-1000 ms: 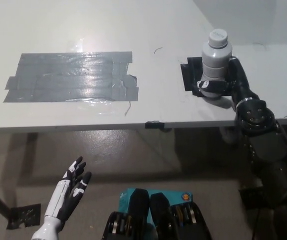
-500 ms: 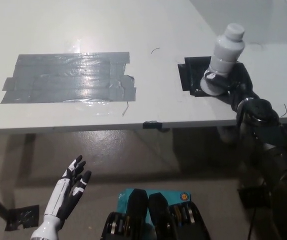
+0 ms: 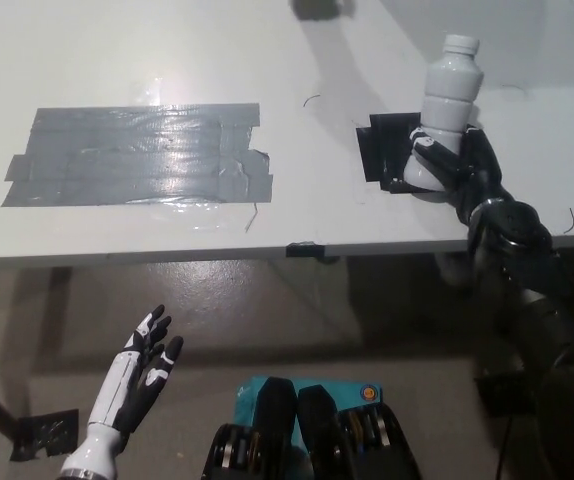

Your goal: A white bottle is kept in the middle of the desk infront of the robot and the robot picks it up with its right hand and passes it to a person

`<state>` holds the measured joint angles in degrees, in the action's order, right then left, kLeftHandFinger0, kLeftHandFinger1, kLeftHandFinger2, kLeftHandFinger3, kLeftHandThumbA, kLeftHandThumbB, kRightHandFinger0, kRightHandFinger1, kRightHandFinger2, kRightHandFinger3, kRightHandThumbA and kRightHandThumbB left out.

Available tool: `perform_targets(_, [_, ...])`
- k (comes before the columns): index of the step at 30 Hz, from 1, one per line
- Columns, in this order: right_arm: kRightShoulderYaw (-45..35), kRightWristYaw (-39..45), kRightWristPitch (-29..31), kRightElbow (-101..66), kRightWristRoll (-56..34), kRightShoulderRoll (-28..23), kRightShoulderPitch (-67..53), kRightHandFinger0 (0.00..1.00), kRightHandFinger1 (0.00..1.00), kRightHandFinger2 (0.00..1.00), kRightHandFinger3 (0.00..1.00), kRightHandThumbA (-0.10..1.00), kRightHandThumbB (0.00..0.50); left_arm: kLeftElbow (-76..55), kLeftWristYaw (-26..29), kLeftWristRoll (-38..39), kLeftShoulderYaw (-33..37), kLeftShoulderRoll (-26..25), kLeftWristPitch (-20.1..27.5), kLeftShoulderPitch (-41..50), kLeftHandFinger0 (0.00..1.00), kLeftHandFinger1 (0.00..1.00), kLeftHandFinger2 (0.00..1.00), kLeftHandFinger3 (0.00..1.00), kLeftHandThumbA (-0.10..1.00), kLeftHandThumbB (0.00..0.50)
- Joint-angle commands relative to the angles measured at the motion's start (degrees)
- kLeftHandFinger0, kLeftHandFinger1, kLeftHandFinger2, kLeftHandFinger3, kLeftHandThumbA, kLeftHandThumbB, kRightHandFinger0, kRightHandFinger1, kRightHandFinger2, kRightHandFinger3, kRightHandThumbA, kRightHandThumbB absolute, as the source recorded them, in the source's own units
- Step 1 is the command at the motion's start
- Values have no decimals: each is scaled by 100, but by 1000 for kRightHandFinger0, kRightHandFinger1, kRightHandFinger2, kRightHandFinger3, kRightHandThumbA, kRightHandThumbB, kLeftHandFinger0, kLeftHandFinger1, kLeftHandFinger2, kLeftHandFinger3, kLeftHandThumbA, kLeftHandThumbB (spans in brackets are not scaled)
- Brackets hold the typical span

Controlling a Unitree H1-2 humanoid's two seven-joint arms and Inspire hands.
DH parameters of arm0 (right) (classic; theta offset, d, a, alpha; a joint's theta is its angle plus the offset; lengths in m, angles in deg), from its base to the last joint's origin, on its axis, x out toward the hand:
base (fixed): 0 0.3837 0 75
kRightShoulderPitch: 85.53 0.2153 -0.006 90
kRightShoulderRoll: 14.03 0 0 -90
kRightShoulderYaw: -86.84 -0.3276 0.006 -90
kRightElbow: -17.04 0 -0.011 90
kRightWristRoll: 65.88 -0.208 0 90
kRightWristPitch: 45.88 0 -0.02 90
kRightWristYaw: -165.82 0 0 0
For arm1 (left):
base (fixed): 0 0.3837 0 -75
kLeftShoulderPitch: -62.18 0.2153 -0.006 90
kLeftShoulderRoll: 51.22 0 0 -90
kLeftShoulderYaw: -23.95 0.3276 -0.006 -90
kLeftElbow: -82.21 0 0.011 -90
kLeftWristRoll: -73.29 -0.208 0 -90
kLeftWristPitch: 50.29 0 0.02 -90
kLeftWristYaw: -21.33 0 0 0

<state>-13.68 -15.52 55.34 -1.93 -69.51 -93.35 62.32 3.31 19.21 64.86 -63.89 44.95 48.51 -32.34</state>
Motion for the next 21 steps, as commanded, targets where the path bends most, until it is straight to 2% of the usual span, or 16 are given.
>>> perform_targets(1, [276,111,68,-829,117,123,124,18,521,874,862,-100,158,-171,12,-23,-43,-111,66,-128,1000,1000,1000,1000,846,49])
perform_targets(3, [628,93,-58,-1421,407,238,28,61,563,867,847,-100,160,-143,10,36,-66,-91,76,-156,1000,1000,1000,1000,824,43])
perform_targets(4, [672,86,-107,-1501,384,239,1,106,526,793,803,-100,227,-140,9,39,-67,-90,78,-157,1000,1000,1000,1000,816,40])
perform_targets(5, [831,73,-150,-1636,500,297,-8,109,501,780,791,-100,168,-127,7,32,-64,-92,52,-169,1000,1000,1000,1000,827,56])
perform_targets(7, [1125,126,-206,-1794,640,452,-27,53,476,794,791,-100,183,-96,22,26,-66,-83,70,-189,1000,1000,1000,1000,833,66])
perform_targets(8, [1175,129,-225,-1818,635,465,-39,45,488,812,793,-100,183,-93,22,27,-66,-81,75,-188,1000,1000,1000,1000,833,66])
perform_targets(9, [1261,115,-129,-1607,648,524,21,76,545,874,819,-100,174,-89,22,25,-63,-77,62,-191,1000,1000,1000,1000,831,64])
perform_targets(11, [1338,72,-83,-1255,641,614,120,45,547,849,832,-100,156,-114,16,14,-57,-72,-2,-188,1000,1000,1000,1000,823,72])
perform_targets(12, [1356,45,-76,-1113,635,646,165,46,550,843,829,-100,162,-127,12,3,-51,-78,-18,-183,1000,1000,1000,1000,823,73])
perform_targets(13, [1349,-25,-127,-754,615,709,305,96,566,836,805,-100,165,-148,19,-29,-43,-89,-15,-163,1000,1000,1000,1000,821,71])
perform_targets(16, [1411,-121,-22,-308,662,741,489,87,535,808,766,-100,170,-154,9,-55,-32,-112,-38,-163,1000,1000,1000,1000,823,72])
perform_targets(17, [1443,-168,-14,-133,694,739,578,200,575,811,743,-100,188,-149,-3,-46,-28,-120,-22,-172,1000,1000,1000,1000,819,62])
perform_targets(20, [1455,-253,-85,171,709,760,775,99,520,813,761,-100,191,-154,-29,-23,-29,-134,-36,-201,1000,1000,1000,1000,812,53])
perform_targets(21, [1454,-278,-102,233,711,762,826,93,519,817,762,-100,200,-172,-26,-30,-29,-132,-79,-214,1000,1000,1000,1000,811,53])
